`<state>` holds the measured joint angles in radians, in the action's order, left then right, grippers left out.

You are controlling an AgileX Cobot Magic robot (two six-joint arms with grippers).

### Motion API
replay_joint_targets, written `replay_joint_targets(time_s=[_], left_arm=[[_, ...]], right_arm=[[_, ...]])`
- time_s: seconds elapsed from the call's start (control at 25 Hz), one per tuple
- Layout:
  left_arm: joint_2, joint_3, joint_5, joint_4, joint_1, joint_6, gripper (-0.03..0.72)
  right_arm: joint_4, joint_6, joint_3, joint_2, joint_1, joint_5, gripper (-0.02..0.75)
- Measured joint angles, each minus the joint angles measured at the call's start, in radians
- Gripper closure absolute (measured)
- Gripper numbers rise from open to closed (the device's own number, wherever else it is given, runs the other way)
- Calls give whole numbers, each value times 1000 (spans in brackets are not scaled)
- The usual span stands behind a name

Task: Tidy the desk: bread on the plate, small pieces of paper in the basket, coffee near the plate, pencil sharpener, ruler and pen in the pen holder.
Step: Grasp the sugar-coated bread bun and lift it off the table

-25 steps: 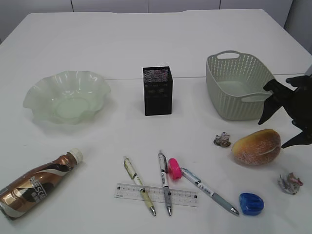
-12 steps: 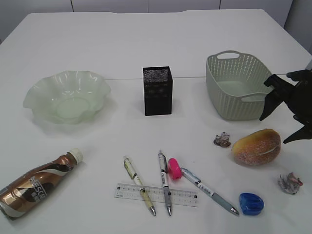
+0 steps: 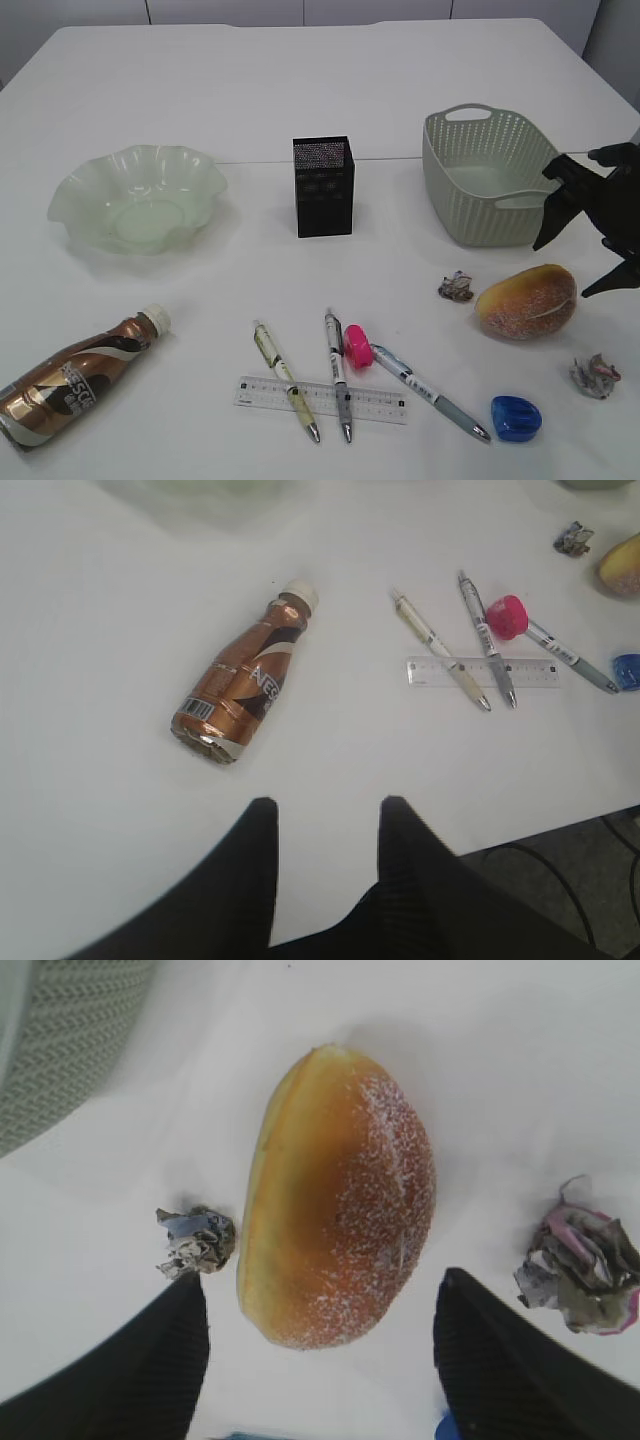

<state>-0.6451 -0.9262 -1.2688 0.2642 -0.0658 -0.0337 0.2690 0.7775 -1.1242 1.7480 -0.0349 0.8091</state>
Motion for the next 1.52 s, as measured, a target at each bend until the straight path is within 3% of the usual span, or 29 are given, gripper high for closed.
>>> replay_joint_targets(time_s=[0.4,1.2,1.52], left_arm=[[0,0,0,0,0,0,438],[0,0,0,26,0,-14,438],[0,0,0,29,0,-14,438]], right_arm=[[-19,16,-3,56,0,4,124],[-49,22,-14,99,0,-84,122],[-12,24,-14,141,0,-82,123]])
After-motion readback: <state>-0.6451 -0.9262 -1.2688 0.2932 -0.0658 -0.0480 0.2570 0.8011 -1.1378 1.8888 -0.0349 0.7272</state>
